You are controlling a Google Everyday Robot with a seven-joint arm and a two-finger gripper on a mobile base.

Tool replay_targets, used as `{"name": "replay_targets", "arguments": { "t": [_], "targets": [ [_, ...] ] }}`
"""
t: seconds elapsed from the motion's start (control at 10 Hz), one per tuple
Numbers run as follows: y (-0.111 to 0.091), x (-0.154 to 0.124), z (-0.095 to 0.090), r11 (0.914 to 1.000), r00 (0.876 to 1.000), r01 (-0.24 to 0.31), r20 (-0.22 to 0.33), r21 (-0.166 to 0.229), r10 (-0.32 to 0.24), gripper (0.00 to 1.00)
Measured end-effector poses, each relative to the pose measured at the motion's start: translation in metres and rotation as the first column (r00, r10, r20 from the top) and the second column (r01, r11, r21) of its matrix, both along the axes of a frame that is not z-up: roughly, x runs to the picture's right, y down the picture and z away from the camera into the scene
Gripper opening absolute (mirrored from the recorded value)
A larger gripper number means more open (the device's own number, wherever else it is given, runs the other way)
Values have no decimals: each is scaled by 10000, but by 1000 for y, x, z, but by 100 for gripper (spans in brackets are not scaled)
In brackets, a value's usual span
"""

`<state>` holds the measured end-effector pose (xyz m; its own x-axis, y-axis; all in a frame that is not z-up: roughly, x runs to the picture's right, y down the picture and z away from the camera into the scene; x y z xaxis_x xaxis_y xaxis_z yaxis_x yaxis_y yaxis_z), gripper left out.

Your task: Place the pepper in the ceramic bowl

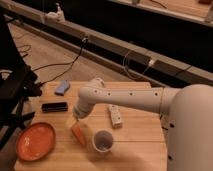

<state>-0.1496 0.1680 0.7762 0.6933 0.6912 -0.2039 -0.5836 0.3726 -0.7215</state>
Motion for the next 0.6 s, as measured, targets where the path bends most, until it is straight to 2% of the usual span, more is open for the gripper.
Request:
{"name": "replay_targets", "arguments": {
  "t": [0.4, 0.6],
  "targets": [
    [1, 2, 2, 10000, 10000, 12, -40, -9, -12, 80],
    [12, -6, 15, 9999, 9998, 48, -181, -136, -51, 80]
  ]
}}
